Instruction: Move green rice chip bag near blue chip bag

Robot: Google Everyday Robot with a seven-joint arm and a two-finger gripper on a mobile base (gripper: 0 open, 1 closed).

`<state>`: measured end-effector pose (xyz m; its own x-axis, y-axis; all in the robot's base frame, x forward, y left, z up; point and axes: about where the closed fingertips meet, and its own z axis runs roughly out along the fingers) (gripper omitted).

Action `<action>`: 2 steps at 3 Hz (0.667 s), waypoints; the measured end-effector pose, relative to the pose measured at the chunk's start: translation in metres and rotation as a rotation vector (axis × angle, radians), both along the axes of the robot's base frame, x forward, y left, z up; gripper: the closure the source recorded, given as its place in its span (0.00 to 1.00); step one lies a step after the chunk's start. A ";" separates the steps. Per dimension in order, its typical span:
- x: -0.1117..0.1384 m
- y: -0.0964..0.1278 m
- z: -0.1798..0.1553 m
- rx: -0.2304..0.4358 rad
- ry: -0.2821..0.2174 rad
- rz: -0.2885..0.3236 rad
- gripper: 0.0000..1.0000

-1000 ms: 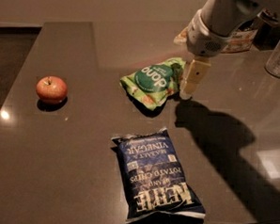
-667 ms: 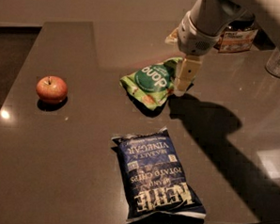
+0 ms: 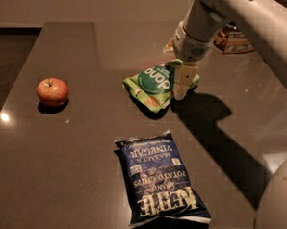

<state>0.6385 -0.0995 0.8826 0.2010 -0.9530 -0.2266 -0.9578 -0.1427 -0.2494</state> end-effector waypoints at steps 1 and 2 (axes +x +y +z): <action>0.004 0.002 -0.006 -0.007 0.019 0.015 0.22; 0.003 0.006 -0.002 0.003 0.024 0.034 0.45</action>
Offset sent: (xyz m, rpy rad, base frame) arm -0.0011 0.0060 0.0081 0.0138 0.0327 0.0556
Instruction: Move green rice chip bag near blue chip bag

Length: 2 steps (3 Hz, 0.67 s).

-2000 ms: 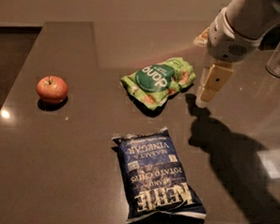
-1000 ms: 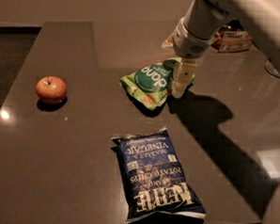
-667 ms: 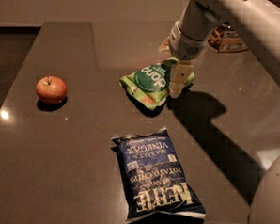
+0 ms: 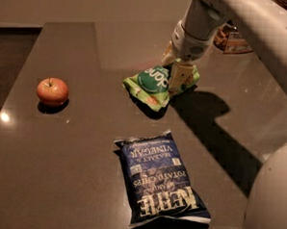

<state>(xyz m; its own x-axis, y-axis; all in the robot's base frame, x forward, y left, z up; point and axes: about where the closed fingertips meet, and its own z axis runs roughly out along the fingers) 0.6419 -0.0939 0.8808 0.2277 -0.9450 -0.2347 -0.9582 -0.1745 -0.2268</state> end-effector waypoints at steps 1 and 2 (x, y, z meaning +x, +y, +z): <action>-0.015 0.003 0.017 0.039 -0.007 0.033 0.69; -0.038 -0.001 0.039 0.103 0.008 0.058 0.91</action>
Offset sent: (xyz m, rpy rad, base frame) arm -0.0794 -0.0114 0.0749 0.1975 0.0527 0.0919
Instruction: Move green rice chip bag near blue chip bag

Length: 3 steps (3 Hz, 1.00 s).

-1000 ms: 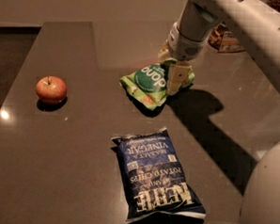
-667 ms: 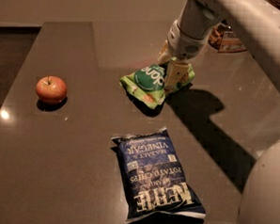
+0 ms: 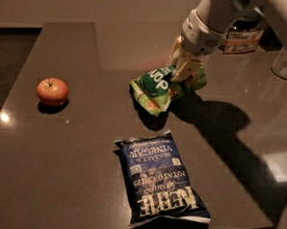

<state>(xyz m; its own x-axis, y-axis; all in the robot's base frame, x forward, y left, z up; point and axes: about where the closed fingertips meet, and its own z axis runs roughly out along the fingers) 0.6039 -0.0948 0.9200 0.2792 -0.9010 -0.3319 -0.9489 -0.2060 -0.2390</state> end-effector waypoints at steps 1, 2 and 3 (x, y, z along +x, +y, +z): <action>-0.028 -0.011 0.022 0.067 0.061 -0.005 1.00; -0.045 -0.019 0.037 0.112 0.115 -0.026 1.00; -0.059 -0.024 0.041 0.134 0.153 -0.047 0.85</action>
Offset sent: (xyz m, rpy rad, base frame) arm -0.0997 -0.0465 0.0541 0.1057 0.2957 -0.0124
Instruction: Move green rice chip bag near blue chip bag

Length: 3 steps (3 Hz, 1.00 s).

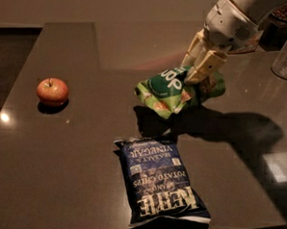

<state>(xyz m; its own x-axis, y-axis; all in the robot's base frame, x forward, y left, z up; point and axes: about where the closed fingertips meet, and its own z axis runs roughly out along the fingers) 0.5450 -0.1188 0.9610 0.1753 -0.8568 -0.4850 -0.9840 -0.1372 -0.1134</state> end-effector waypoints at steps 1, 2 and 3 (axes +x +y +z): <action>-0.016 -0.002 0.000 0.021 0.039 -0.009 0.61; -0.037 -0.004 -0.007 0.044 0.090 -0.008 0.38; -0.048 -0.003 -0.015 0.062 0.125 -0.008 0.07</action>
Offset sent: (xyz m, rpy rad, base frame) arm -0.1097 -0.0273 -0.0187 -0.0027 0.3024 0.0773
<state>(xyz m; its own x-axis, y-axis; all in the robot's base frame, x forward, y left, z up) 0.4969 -0.1216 0.9457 0.1034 -0.8257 -0.5546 -0.9921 -0.1254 0.0017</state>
